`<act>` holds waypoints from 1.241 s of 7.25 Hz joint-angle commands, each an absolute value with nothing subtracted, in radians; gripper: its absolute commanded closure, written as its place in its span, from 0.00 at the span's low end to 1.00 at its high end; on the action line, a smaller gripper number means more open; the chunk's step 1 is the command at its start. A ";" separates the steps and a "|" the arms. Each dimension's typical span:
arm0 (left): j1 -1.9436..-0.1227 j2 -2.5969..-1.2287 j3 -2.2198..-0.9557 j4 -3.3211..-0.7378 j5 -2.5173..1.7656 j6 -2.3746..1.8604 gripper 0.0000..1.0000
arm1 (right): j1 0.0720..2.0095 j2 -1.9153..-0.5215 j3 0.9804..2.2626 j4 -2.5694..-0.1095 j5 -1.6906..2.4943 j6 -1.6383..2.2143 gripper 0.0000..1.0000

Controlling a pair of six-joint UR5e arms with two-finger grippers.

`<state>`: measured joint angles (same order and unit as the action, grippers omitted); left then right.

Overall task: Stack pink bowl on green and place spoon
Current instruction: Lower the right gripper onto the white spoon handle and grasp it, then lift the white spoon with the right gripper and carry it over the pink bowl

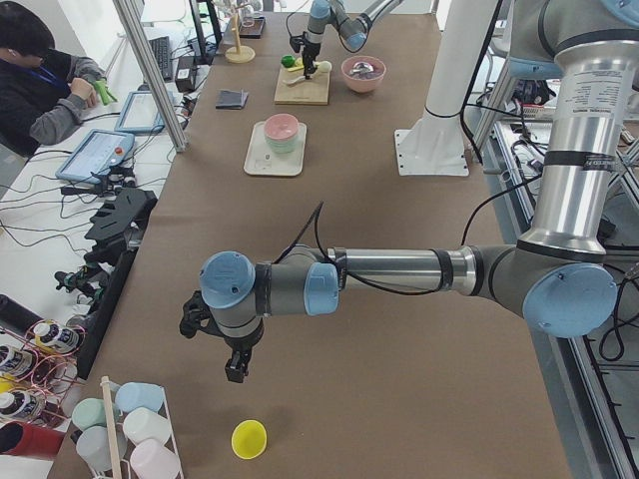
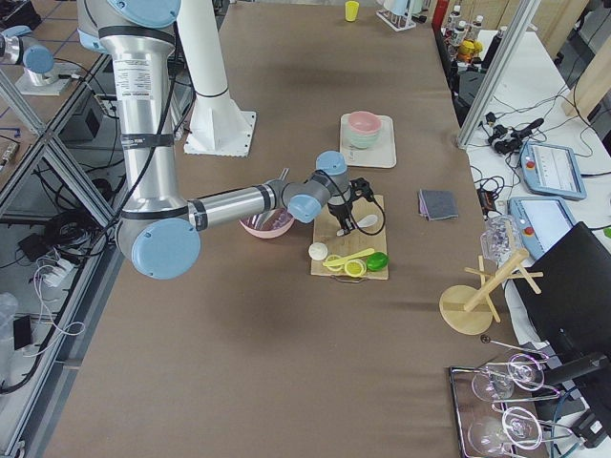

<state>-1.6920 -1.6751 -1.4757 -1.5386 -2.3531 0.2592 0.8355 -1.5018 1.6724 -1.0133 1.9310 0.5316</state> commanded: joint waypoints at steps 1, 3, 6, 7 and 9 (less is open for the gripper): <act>-1.692 -1.675 -1.474 -1.537 -2.353 0.259 0.01 | 0.836 -1.502 1.684 -1.014 1.947 0.552 1.00; -1.692 -1.674 -1.474 -1.537 -2.355 0.259 0.01 | 0.836 -1.462 1.721 -1.026 1.971 0.676 1.00; -1.692 -1.672 -1.471 -1.537 -2.355 0.259 0.01 | 0.828 -1.179 1.726 -1.333 1.936 0.810 1.00; -1.692 -1.671 -1.471 -1.537 -2.356 0.259 0.01 | 0.790 -1.058 1.723 -1.499 1.883 0.831 1.00; -1.690 -1.666 -1.471 -1.539 -2.358 0.259 0.01 | 0.691 -0.839 1.710 -1.715 1.807 1.032 1.00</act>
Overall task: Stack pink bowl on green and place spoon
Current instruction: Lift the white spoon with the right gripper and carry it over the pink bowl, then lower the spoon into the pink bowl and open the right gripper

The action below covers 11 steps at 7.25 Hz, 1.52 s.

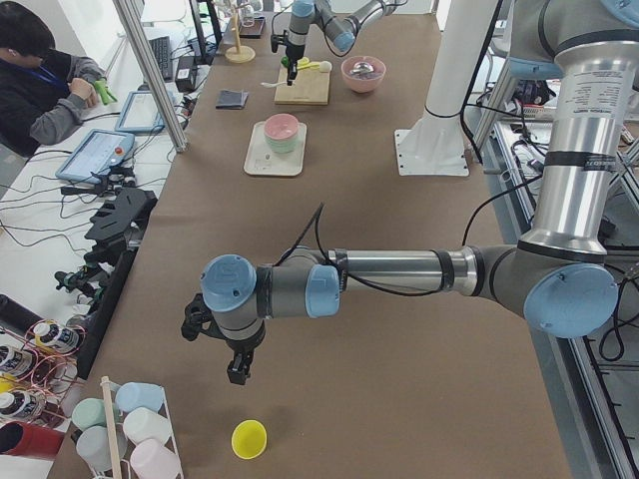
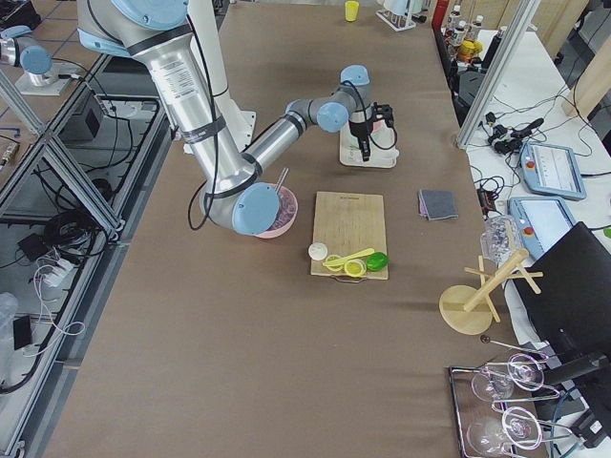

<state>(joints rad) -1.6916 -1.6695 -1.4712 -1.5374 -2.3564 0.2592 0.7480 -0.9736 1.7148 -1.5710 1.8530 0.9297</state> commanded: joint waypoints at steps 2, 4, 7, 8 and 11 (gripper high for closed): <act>-1.690 -1.664 -1.471 -1.539 -2.358 0.259 0.01 | 0.608 -0.689 1.627 -1.804 1.758 1.193 1.00; -1.690 -1.664 -1.470 -1.539 -2.358 0.259 0.01 | 0.540 -0.522 1.420 -1.831 1.707 1.306 1.00; -1.690 -1.664 -1.465 -1.539 -2.359 0.259 0.01 | 0.509 -0.531 1.410 -1.847 1.680 1.309 1.00; -1.690 -1.664 -1.463 -1.539 -2.358 0.259 0.01 | 0.509 -0.547 1.410 -1.847 1.680 1.305 1.00; -1.690 -1.666 -1.465 -1.539 -2.359 0.259 0.01 | 0.509 -0.551 1.411 -1.879 1.677 1.290 1.00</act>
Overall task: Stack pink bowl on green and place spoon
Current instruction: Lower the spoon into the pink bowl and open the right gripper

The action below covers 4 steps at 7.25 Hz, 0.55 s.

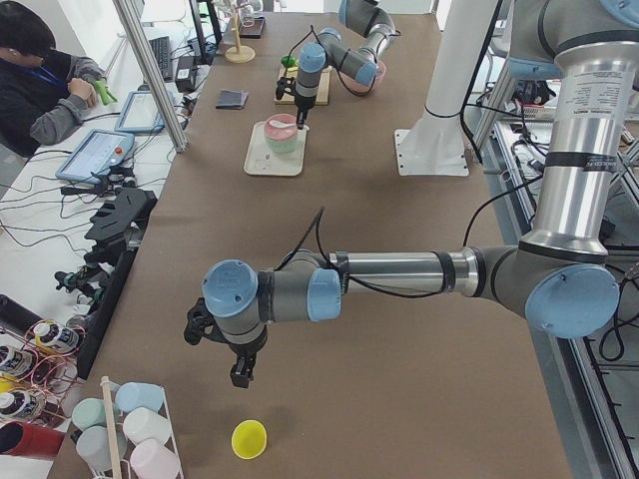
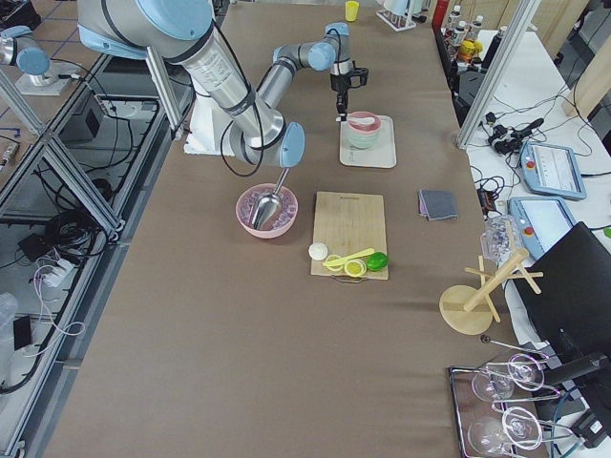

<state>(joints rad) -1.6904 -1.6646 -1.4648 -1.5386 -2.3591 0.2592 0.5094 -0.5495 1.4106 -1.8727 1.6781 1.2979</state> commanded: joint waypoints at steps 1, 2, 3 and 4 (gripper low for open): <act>-1.690 -1.666 -1.463 -1.539 -2.359 0.259 0.01 | 0.509 -0.548 1.411 -1.879 1.677 1.282 0.80; -1.689 -1.666 -1.465 -1.539 -2.359 0.259 0.01 | 0.509 -0.552 1.413 -1.879 1.654 1.267 0.02; -1.689 -1.666 -1.463 -1.539 -2.359 0.259 0.01 | 0.511 -0.549 1.411 -1.879 1.631 1.255 0.00; -1.689 -1.666 -1.463 -1.539 -2.359 0.259 0.01 | 0.511 -0.549 1.413 -1.881 1.634 1.230 0.00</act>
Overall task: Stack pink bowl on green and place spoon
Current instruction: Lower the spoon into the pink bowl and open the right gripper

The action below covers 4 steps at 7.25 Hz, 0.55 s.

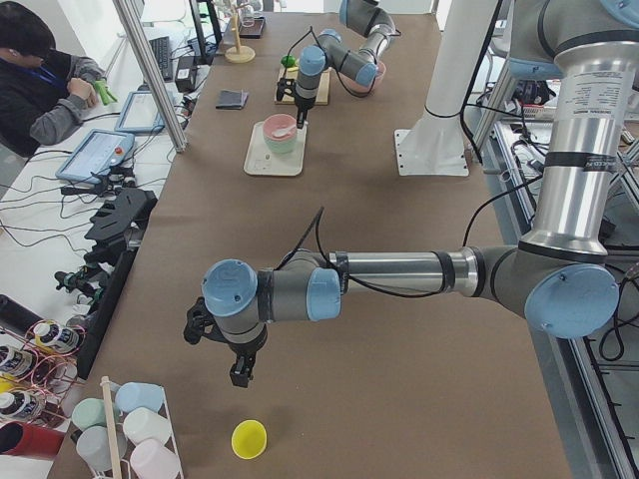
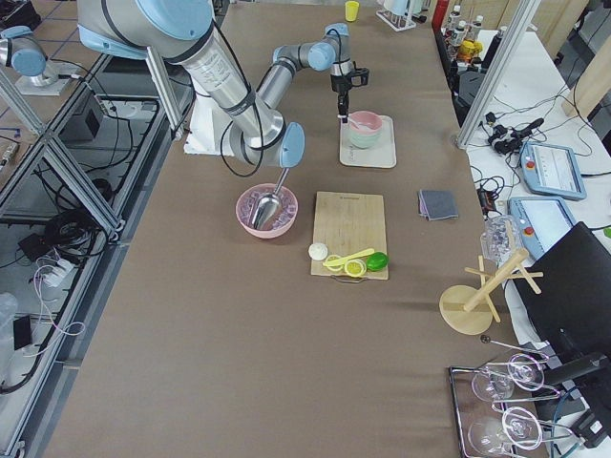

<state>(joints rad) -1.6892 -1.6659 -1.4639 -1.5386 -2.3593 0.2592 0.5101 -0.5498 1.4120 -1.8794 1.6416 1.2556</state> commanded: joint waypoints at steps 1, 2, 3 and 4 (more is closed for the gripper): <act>-1.689 -1.666 -1.463 -1.539 -2.359 0.259 0.01 | 0.515 -0.548 1.420 -1.881 1.634 1.209 0.00; -1.689 -1.666 -1.460 -1.537 -2.359 0.259 0.01 | 0.534 -0.548 1.427 -1.881 1.638 1.191 0.00; -1.689 -1.666 -1.454 -1.537 -2.359 0.259 0.01 | 0.592 -0.560 1.431 -1.875 1.691 1.124 0.00; -1.690 -1.666 -1.462 -1.525 -2.359 0.258 0.01 | 0.656 -0.619 1.486 -1.865 1.748 1.003 0.00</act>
<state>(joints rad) -1.6891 -1.6659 -1.4585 -1.5344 -2.3592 0.2589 0.5859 -0.5698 1.4417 -1.8743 1.6874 1.1193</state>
